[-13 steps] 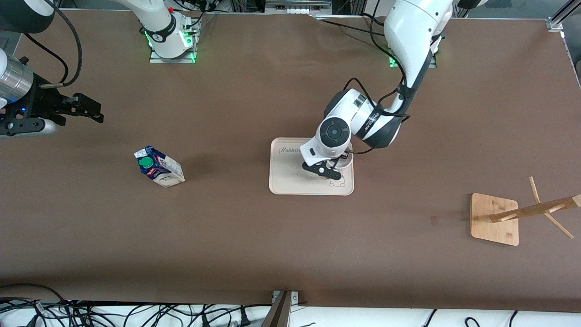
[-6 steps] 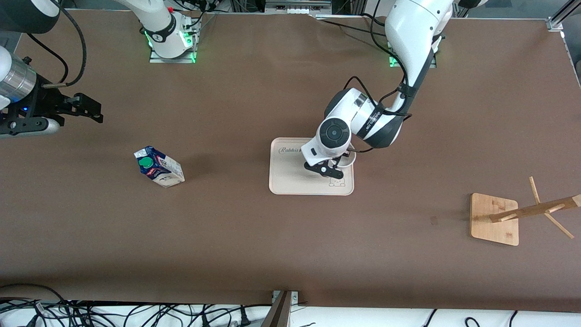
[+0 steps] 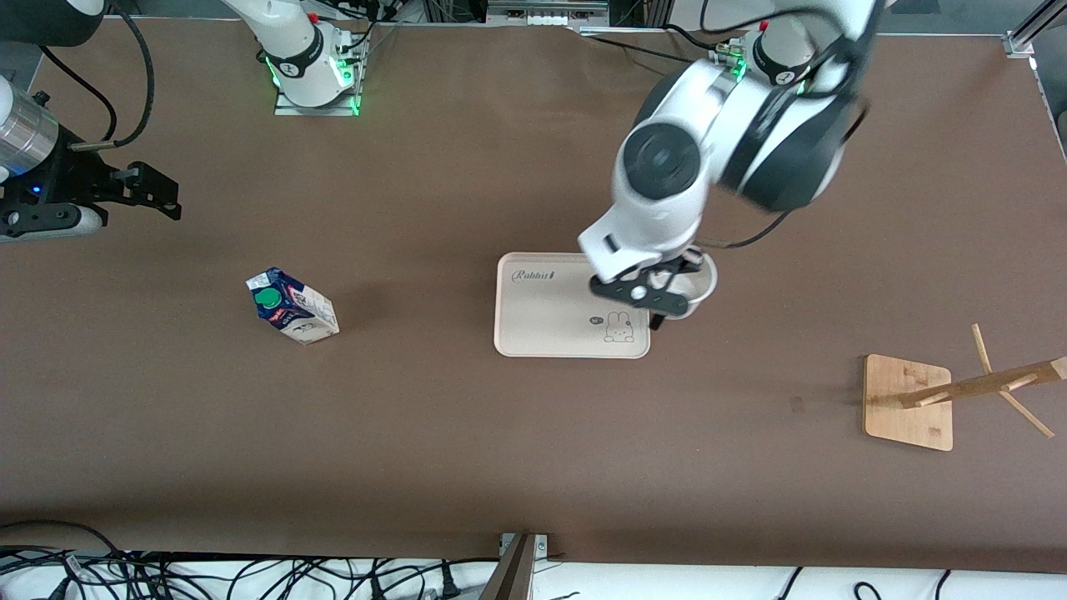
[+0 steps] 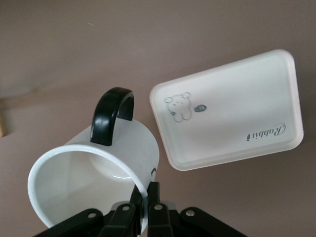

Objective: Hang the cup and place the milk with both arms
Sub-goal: 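Carry the mug with the left gripper to the wooden mug tree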

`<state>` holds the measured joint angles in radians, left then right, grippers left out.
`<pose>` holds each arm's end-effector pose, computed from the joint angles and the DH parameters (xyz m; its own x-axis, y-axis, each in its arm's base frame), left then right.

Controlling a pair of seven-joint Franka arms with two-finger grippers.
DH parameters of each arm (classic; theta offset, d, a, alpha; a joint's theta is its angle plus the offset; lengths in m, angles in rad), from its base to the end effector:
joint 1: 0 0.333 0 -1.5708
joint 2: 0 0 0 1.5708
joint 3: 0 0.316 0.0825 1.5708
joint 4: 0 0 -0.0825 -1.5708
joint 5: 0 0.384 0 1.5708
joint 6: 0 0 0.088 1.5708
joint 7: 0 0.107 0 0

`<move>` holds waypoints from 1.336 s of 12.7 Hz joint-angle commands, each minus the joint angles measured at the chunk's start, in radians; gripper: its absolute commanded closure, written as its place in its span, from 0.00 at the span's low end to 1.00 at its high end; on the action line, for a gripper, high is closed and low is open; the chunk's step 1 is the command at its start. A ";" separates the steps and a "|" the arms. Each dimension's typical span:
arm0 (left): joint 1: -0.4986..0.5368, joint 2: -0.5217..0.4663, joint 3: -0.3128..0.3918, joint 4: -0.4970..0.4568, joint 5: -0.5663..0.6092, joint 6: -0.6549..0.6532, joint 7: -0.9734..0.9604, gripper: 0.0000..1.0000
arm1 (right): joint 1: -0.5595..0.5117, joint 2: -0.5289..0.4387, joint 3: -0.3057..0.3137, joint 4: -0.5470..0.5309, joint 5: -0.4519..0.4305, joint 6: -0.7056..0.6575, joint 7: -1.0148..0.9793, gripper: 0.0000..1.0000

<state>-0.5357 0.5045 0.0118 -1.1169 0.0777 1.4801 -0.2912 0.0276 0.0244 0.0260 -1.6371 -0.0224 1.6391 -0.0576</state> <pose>0.5963 -0.3366 0.5148 0.9687 -0.2222 -0.1107 -0.2350 -0.9646 -0.1200 0.5650 0.0279 0.5854 0.9934 0.1125 -0.0236 0.1130 -0.9934 0.0203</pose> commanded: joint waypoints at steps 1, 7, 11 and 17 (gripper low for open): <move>0.168 -0.110 0.022 -0.035 -0.057 -0.021 0.067 1.00 | -0.024 -0.027 0.028 -0.021 -0.019 0.022 -0.016 0.00; 0.517 -0.100 0.014 -0.038 -0.283 0.091 0.145 1.00 | -0.024 -0.021 0.028 -0.017 -0.017 0.035 -0.016 0.00; 0.566 -0.067 0.020 -0.049 -0.343 0.169 0.142 1.00 | -0.024 -0.020 0.028 -0.017 -0.017 0.038 -0.015 0.00; 0.646 -0.060 0.025 -0.055 -0.358 0.187 0.156 1.00 | -0.024 -0.020 0.028 -0.017 -0.019 0.039 -0.015 0.00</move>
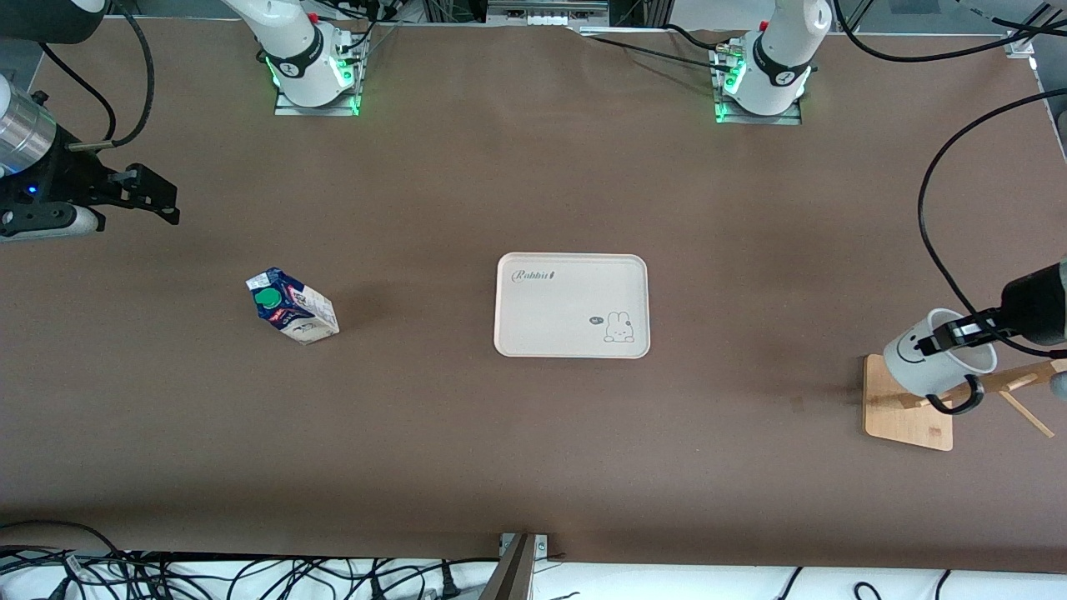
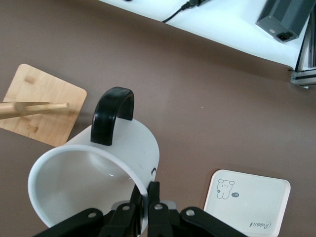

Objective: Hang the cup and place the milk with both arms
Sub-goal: 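Carry the mug with the left gripper to the wooden mug tree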

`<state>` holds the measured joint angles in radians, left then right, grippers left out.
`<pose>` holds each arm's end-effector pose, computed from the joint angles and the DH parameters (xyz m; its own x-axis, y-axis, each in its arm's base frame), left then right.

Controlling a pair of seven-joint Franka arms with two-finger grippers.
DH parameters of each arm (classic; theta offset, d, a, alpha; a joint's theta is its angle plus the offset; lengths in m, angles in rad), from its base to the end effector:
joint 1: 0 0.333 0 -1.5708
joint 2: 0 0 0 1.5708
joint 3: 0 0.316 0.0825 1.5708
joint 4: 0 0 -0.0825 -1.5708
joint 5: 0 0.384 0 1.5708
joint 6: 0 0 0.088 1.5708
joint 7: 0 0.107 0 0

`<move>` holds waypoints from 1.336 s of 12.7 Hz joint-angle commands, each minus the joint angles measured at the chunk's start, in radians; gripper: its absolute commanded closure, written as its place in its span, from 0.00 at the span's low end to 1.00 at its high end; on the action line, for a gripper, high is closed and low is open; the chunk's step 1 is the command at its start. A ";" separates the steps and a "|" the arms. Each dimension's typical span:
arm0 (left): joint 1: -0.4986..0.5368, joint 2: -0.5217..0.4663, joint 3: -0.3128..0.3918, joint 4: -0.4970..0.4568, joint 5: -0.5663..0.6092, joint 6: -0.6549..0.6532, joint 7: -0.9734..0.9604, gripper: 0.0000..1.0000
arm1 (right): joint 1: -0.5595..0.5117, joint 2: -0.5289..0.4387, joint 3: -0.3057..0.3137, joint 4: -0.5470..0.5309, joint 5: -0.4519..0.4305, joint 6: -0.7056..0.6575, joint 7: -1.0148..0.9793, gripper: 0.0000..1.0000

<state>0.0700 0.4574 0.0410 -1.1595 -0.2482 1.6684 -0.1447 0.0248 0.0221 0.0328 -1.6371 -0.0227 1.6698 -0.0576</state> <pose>0.6934 0.0463 0.5452 0.9635 0.2674 0.0159 0.2566 -0.9381 0.2325 0.5676 0.0303 0.5893 0.9931 0.1171 0.0093 0.1169 -0.9929 0.0225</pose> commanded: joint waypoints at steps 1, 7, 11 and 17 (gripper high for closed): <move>0.068 -0.013 -0.003 -0.014 -0.066 -0.001 0.042 1.00 | -0.022 -0.016 0.021 -0.017 -0.019 0.008 -0.015 0.00; 0.111 -0.010 -0.001 -0.066 -0.115 0.010 0.108 1.00 | -0.020 -0.018 0.022 -0.015 -0.019 0.008 -0.015 0.00; 0.113 -0.003 0.013 -0.066 -0.117 0.011 0.134 1.00 | -0.008 -0.018 0.029 -0.015 -0.019 0.008 -0.015 0.00; 0.116 -0.002 0.069 -0.066 -0.140 0.004 0.235 1.00 | 0.000 -0.018 0.030 -0.015 -0.019 0.013 -0.015 0.00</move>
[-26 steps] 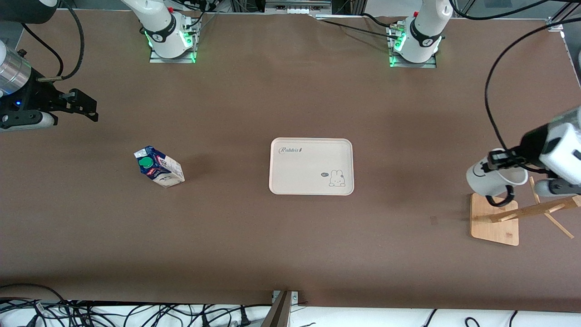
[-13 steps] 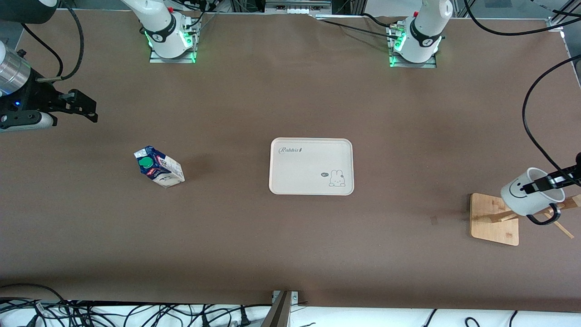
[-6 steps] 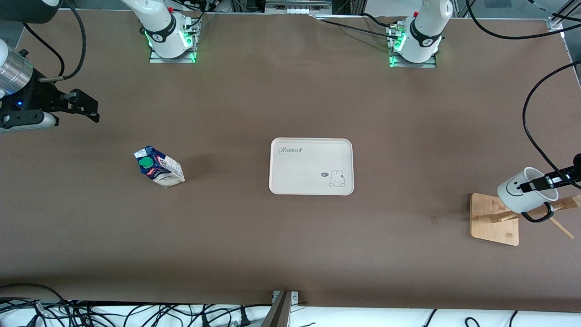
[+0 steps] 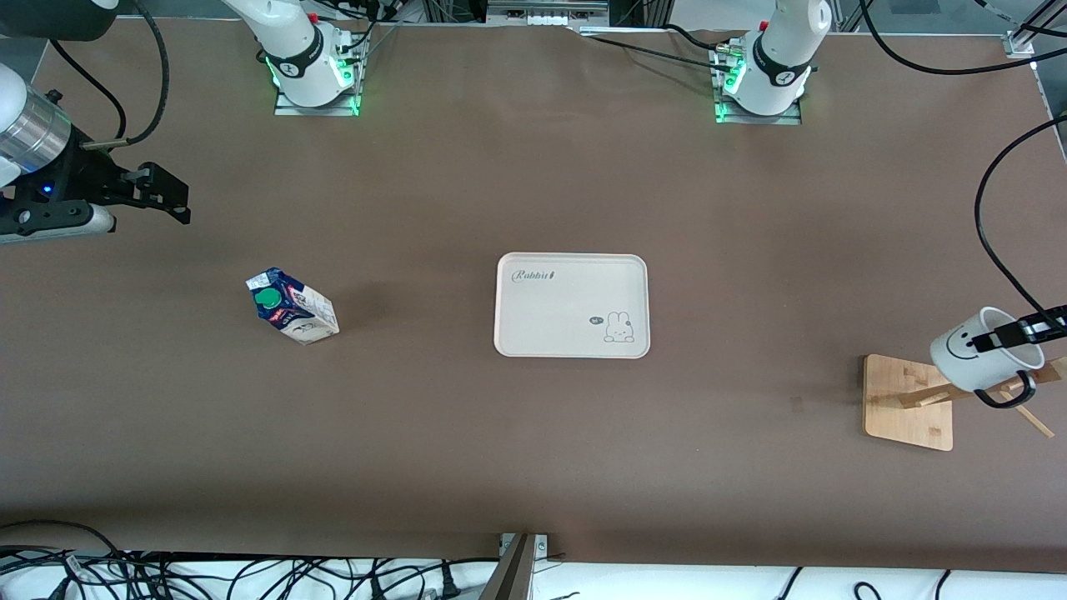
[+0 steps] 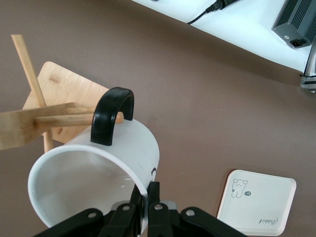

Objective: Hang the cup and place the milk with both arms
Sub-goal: 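Carry the mug with the left gripper to the wooden mug tree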

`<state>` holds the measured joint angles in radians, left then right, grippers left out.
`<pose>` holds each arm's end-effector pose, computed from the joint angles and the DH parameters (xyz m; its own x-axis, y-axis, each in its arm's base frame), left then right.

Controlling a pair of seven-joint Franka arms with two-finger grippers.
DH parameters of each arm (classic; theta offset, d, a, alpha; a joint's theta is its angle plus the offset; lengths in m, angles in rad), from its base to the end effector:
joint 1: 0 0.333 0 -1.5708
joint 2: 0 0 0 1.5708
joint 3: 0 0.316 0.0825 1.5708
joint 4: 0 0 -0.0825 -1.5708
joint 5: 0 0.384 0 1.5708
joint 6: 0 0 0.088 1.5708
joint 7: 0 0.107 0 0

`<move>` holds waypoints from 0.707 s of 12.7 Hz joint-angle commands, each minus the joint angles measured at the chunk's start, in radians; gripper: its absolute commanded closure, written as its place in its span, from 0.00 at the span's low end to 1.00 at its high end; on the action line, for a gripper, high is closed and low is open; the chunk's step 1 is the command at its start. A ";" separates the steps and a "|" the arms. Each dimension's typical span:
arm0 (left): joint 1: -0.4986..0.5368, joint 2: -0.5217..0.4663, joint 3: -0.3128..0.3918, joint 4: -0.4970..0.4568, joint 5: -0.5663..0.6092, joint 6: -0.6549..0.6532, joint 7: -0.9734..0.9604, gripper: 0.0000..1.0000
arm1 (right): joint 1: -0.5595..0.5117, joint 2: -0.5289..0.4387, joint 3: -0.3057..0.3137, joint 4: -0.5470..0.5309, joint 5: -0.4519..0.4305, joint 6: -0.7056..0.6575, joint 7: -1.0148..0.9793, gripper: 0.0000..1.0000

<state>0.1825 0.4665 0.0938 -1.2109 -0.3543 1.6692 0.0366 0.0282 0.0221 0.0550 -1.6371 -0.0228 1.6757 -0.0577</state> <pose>0.6804 0.1423 0.5173 0.9648 0.2629 0.0001 0.2503 -0.9187 0.3054 0.5672 0.0448 0.5899 0.9896 0.1427 0.0152 0.1424 -0.9896 0.0224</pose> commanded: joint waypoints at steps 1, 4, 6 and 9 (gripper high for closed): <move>0.008 -0.008 0.032 -0.022 -0.052 0.003 0.086 1.00 | -0.004 -0.018 0.008 -0.015 -0.019 0.007 -0.014 0.00; 0.006 -0.008 0.063 -0.052 -0.098 0.003 0.207 0.31 | -0.004 -0.018 0.008 -0.015 -0.019 0.007 -0.014 0.00; -0.006 -0.022 0.061 -0.039 -0.088 -0.002 0.194 0.00 | -0.004 -0.018 0.008 -0.015 -0.019 0.007 -0.014 0.00; -0.052 -0.077 0.057 -0.024 -0.022 -0.124 0.187 0.00 | -0.004 -0.018 0.008 -0.015 -0.019 0.007 -0.014 0.00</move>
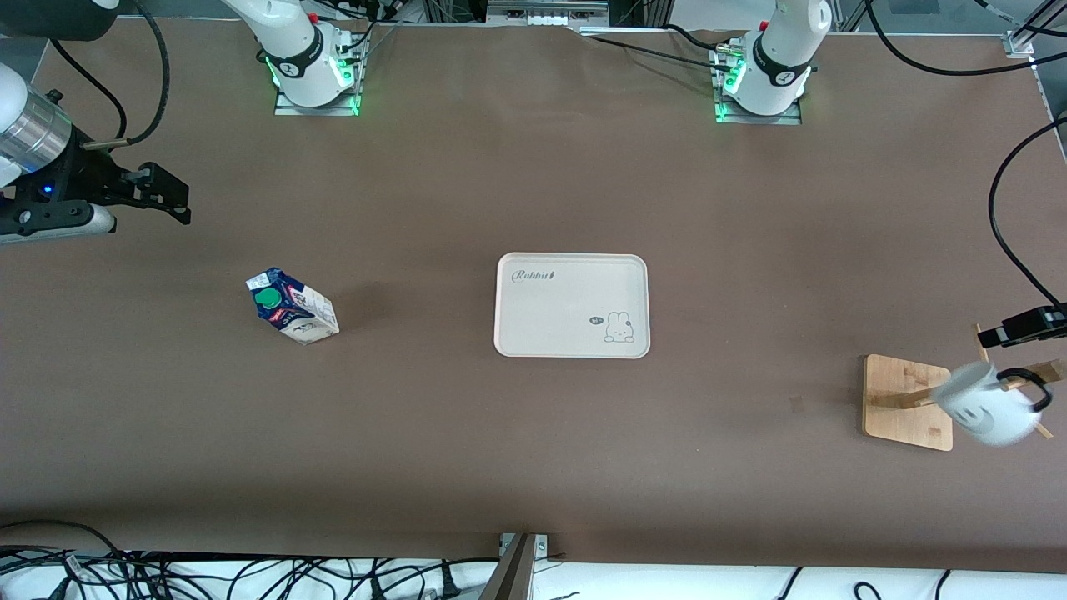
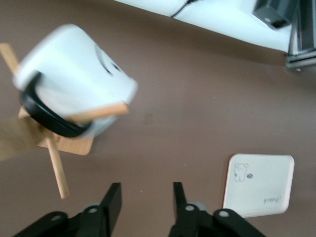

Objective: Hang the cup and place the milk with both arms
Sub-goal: 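Hook the mug handle onto a mug-tree peg and open the left gripper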

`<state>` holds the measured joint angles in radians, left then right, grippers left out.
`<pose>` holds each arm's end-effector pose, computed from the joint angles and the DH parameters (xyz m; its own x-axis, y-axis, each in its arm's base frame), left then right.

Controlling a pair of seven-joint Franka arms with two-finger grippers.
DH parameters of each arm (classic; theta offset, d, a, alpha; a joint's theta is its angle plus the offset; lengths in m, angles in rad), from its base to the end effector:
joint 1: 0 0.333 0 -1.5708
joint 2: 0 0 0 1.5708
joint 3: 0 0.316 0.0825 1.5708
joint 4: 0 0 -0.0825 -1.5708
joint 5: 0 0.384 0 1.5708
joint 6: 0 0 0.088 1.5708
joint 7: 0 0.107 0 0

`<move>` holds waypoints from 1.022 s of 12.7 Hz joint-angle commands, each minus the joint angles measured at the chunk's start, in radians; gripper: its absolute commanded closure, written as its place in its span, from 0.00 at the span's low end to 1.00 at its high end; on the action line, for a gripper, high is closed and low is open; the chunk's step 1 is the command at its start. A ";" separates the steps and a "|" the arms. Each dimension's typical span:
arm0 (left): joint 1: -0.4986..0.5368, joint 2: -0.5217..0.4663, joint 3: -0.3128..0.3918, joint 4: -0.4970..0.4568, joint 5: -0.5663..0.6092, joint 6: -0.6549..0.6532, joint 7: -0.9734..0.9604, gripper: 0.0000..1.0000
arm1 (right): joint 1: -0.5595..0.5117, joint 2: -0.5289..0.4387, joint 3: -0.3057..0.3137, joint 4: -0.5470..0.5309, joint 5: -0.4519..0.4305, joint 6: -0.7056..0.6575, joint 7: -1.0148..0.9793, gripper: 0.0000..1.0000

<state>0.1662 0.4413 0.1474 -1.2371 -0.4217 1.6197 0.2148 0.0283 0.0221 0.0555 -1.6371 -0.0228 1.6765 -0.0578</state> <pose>0.6675 0.1498 0.5211 0.9924 0.1219 0.0184 0.1077 -0.9293 0.3533 0.5673 0.0451 0.5900 0.9895 0.1434 0.0160 0.1431 -0.9895 0.0224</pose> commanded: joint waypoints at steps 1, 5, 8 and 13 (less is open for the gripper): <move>-0.053 -0.064 0.003 0.036 0.082 -0.131 -0.009 0.00 | -0.004 -0.018 0.007 -0.015 -0.019 0.006 -0.014 0.00; -0.114 -0.096 -0.009 0.077 0.151 -0.231 -0.109 0.00 | -0.004 -0.018 0.007 -0.015 -0.019 0.006 -0.014 0.00; -0.198 -0.164 -0.011 0.064 0.305 -0.259 -0.109 0.00 | -0.004 -0.018 0.007 -0.015 -0.019 0.008 -0.014 0.00; -0.206 -0.200 -0.009 0.070 0.366 -0.293 -0.074 0.00 | -0.004 -0.018 0.007 -0.015 -0.019 0.008 -0.014 0.00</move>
<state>-0.0406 0.2588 0.1358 -1.1669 -0.0828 1.3464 0.1082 0.0284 0.0221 0.0560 -1.6372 -0.0228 1.6771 -0.0579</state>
